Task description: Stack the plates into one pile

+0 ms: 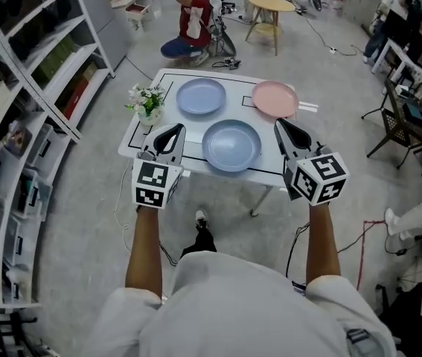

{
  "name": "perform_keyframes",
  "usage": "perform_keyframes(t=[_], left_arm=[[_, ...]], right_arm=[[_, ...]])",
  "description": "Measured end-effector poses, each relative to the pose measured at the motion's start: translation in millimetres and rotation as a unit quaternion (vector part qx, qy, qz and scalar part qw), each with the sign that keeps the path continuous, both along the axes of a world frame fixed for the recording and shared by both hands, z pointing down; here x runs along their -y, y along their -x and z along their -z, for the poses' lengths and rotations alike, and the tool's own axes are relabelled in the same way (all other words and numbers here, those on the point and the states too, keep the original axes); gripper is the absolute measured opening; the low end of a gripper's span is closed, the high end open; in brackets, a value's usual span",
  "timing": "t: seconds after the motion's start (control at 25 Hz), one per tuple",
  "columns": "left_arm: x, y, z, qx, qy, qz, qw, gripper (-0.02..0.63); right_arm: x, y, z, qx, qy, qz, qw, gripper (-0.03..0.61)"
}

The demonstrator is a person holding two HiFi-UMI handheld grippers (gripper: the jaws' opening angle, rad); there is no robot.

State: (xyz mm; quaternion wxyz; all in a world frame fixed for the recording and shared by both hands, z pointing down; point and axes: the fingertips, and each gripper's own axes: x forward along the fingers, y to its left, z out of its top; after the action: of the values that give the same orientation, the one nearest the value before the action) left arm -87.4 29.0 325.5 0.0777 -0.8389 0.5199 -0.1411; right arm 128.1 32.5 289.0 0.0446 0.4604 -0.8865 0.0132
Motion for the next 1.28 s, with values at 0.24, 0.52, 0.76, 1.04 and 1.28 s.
perform_keyframes(t=[0.24,0.52,0.76,1.04,1.28], left_arm=[[100.6,30.5,3.8,-0.006,0.000,-0.011,0.9999,0.018],[206.9,59.3,-3.7,-0.004,0.017,-0.030,0.9994,0.018],[268.1,73.5,-31.3,-0.008,0.052,-0.039,0.9978,0.018],[307.7,76.8,-90.2,-0.037,0.134,-0.020,0.9901,0.020],[327.0,77.0,-164.7,-0.077,0.216,0.053,0.9720,0.020]], right_arm=[[94.8,28.1,4.4,-0.006,0.004,-0.009,1.000,0.014],[185.3,57.5,7.4,-0.018,-0.009,-0.038,0.999,0.012],[241.9,80.3,-19.3,-0.026,0.033,-0.042,0.998,0.012],[282.2,91.9,-64.2,-0.053,0.089,-0.027,0.994,0.012],[318.7,83.0,-106.8,-0.065,0.124,0.007,0.990,0.012]])
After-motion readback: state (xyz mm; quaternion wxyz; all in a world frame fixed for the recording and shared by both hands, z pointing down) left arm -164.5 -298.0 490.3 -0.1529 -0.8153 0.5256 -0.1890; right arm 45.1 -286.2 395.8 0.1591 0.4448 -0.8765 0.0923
